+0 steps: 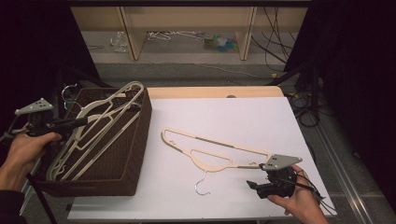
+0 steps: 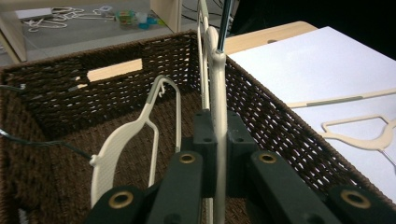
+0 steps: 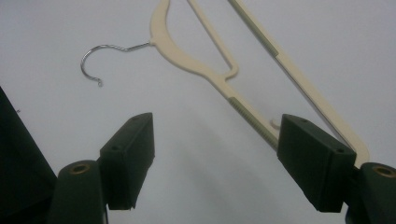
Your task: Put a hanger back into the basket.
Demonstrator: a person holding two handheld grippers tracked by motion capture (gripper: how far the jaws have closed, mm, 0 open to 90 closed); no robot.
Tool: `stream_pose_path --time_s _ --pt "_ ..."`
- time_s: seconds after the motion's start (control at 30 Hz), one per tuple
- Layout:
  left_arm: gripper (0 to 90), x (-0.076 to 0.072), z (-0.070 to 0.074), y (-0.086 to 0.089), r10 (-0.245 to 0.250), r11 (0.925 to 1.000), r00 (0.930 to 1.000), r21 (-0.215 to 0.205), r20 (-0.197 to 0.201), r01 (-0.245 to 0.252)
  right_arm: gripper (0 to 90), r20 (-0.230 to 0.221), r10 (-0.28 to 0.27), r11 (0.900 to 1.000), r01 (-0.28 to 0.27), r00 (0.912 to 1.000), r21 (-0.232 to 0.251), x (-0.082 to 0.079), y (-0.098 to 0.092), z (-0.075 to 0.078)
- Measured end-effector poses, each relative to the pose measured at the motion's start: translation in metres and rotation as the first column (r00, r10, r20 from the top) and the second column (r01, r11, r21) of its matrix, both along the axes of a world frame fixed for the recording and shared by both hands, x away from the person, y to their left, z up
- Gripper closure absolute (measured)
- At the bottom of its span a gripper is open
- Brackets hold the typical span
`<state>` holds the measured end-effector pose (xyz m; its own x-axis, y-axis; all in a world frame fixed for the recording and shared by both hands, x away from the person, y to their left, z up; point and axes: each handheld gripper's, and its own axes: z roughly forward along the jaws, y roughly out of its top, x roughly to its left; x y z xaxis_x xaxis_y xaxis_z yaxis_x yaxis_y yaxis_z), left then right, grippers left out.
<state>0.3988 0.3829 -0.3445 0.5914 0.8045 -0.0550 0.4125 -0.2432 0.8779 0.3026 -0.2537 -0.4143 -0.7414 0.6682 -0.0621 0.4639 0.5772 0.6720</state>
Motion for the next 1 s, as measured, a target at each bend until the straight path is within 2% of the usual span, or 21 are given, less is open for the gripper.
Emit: stream_pose_path --time_s 0.03,0.07,0.1,0.13,0.17,0.2,0.27,0.3,0.33,0.37,0.43,0.47,0.53,0.57,0.6,0.7,0.73,0.83,0.93,0.97,1.0 --pt "85.7 0.000 -0.001 -0.003 0.010 0.9998 0.9997 -0.017 -0.021 -0.010 28.7 -0.001 -0.002 1.000 0.002 1.0000 0.001 0.000 0.000 0.000" --pt "85.7 0.000 -0.001 -0.005 0.019 0.9997 0.9992 -0.017 -0.035 -0.019 28.7 0.000 -0.001 1.000 0.001 1.0000 0.001 0.000 0.000 0.000" --pt "85.6 0.002 -0.001 -0.005 0.013 0.9999 0.9995 0.007 -0.030 -0.013 28.7 0.002 0.001 1.000 -0.001 1.0000 0.001 0.000 0.000 0.000" --pt "85.7 0.002 -0.002 -0.007 0.039 0.9992 0.9976 -0.008 -0.058 -0.039 28.7 -0.006 -0.001 1.000 0.001 1.0000 -0.003 0.000 0.000 0.001" --pt "85.7 0.003 -0.003 -0.007 0.044 0.9990 0.9969 -0.007 -0.065 -0.044 28.7 0.014 -0.008 1.000 0.008 0.9999 0.007 0.000 0.001 -0.001" --pt "85.7 0.005 -0.004 -0.006 0.049 0.9988 0.9964 -0.001 -0.070 -0.049 28.7 0.016 -0.007 1.000 0.007 0.9998 0.007 0.000 0.000 -0.001" --pt "85.7 0.009 -0.008 -0.006 0.056 0.9983 0.9961 0.022 -0.069 -0.054 28.7 -0.005 -0.004 1.000 0.004 1.0000 -0.002 -0.001 -0.001 0.001" --pt "85.7 0.012 -0.010 -0.006 0.042 0.9977 0.9974 0.056 -0.059 -0.039 28.7 -0.005 -0.003 1.000 0.003 1.0000 -0.002 0.000 -0.001 0.001" --pt "85.6 0.012 -0.012 -0.007 0.051 0.9973 0.9959 0.057 -0.074 -0.047 28.6 -0.005 -0.005 1.000 0.005 1.0000 -0.002 0.000 -0.001 0.001" --pt "85.6 0.012 -0.014 -0.008 0.070 0.9969 0.9922 0.041 -0.103 -0.066 28.7 -0.003 -0.001 1.000 0.001 1.0000 -0.001 0.000 -0.001 0.001" --pt "85.6 0.015 -0.020 -0.007 0.063 0.9969 0.9902 0.054 -0.124 -0.057 28.7 -0.003 0.001 1.000 -0.001 1.0000 -0.004 0.000 -0.002 0.001" --pt "85.6 0.017 -0.024 -0.009 0.073 0.9970 0.9873 0.038 -0.141 -0.068 28.7 -0.002 0.001 1.000 -0.001 1.0000 -0.003 0.000 -0.002 0.001" --pt "85.5 0.019 -0.028 -0.007 0.073 0.9957 0.9843 0.068 -0.161 -0.062 28.7 -0.002 -0.007 1.000 0.007 1.0000 -0.001 -0.001 -0.001 0.001" --pt "85.5 0.020 -0.031 -0.009 0.088 0.9956 0.9817 0.048 -0.169 -0.081 28.7 0.001 -0.002 1.000 0.002 1.0000 -0.001 0.000 -0.002 0.001" --pt "85.5 0.021 -0.034 -0.007 0.082 0.9952 0.9813 0.067 -0.174 -0.071 28.7 0.002 0.000 1.000 0.000 1.0000 -0.001 0.000 -0.002 0.001" --pt "85.4 0.022 -0.043 -0.006 0.109 0.9937 0.9758 0.049 -0.190 -0.101 28.7 -0.002 0.002 1.000 -0.002 1.0000 -0.003 0.000 -0.002 0.001" --pt "85.1 0.022 -0.044 -0.005 0.118 0.9925 0.9743 0.054 -0.192 -0.109 28.7 -0.005 0.001 1.000 -0.001 1.0000 -0.004 0.000 -0.002 0.000" --pt "83.0 0.024 -0.053 -0.002 0.184 0.9814 0.9589 0.093 -0.216 -0.168 28.7 -0.011 -0.002 1.000 0.002 0.9999 -0.004 0.000 0.000 0.000" --pt "81.2 0.024 -0.061 0.003 0.232 0.9722 0.9478 0.079 -0.218 -0.220 28.7 -0.019 0.003 1.000 -0.004 0.9998 -0.006 -0.001 0.001 -0.001" --pt "80.5 0.024 -0.063 0.004 0.235 0.9713 0.9500 0.086 -0.205 -0.222 28.7 -0.019 0.004 1.000 -0.005 0.9998 -0.007 -0.001 0.001 -0.001" --pt "80.3 0.024 -0.063 0.004 0.240 0.9705 0.9486 0.079 -0.207 -0.228 28.7 -0.015 0.006 1.000 -0.006 0.9999 -0.008 0.000 0.001 -0.002"
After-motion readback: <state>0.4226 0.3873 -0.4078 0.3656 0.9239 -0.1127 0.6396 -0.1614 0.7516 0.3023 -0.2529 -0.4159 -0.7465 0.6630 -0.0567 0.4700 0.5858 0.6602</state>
